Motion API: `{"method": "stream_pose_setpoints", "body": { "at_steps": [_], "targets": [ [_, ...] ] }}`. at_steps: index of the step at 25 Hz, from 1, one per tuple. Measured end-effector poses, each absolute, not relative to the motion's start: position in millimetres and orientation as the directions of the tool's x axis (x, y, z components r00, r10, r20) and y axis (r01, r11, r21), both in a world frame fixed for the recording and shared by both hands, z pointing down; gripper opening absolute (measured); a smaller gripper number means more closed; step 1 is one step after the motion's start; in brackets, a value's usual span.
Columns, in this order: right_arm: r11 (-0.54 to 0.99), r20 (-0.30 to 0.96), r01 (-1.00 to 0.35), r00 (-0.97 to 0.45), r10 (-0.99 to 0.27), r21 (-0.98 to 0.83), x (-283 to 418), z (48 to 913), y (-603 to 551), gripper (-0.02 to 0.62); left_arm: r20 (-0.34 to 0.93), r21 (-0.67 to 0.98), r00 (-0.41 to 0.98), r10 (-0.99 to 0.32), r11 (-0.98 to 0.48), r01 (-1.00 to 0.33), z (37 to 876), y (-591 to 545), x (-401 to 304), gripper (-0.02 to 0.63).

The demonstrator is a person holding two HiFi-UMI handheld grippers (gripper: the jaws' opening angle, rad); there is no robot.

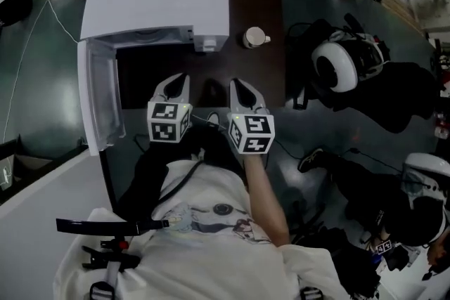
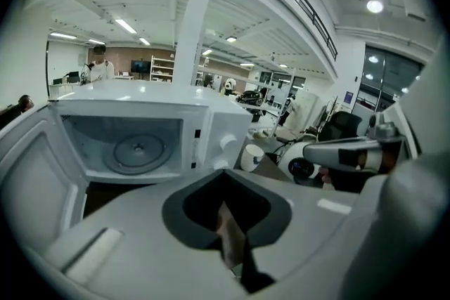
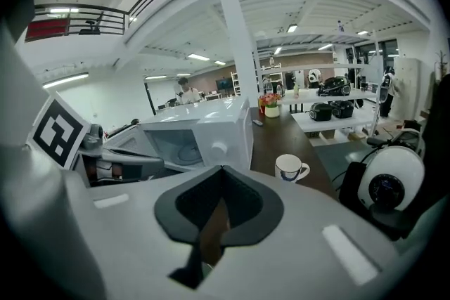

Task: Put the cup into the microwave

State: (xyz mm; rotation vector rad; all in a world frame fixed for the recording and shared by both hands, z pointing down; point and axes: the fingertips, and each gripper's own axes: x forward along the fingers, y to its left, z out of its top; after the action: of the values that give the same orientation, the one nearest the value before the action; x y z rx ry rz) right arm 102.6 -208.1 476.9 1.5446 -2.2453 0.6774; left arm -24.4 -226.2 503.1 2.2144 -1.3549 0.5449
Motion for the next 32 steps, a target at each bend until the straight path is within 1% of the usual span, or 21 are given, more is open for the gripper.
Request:
{"method": "stream_pose_setpoints", "body": {
  "at_steps": [5,12,24,32],
  "targets": [
    [0.28,0.572,-0.934,-0.358,-0.738,-0.223,124.1,511.0,-214.2,0.002,0.655,0.233,0.402,-0.64,-0.335,-0.913,547.6,-219.2,-17.9,-0.002],
    [0.272,0.624,-0.936,-0.352,-0.698,-0.225,139.6,551.4,-227.9,0.002,0.722,0.253,0.392,-0.57,-0.31,-0.917,592.2,-222.4,-12.4,-0.002],
    [0.254,0.689,-0.943,-0.332,-0.645,-0.216,184.9,603.5,-248.9,0.002,0.775,0.258,0.394,-0.495,-0.32,-0.911,629.6,-230.2,16.8,-0.002],
    [0.26,0.7,-0.946,-0.319,-0.639,-0.193,215.2,629.2,-272.9,0.002,0.796,0.263,0.396,-0.458,-0.328,-0.907,647.0,-231.8,36.8,-0.002]
  ]
}}
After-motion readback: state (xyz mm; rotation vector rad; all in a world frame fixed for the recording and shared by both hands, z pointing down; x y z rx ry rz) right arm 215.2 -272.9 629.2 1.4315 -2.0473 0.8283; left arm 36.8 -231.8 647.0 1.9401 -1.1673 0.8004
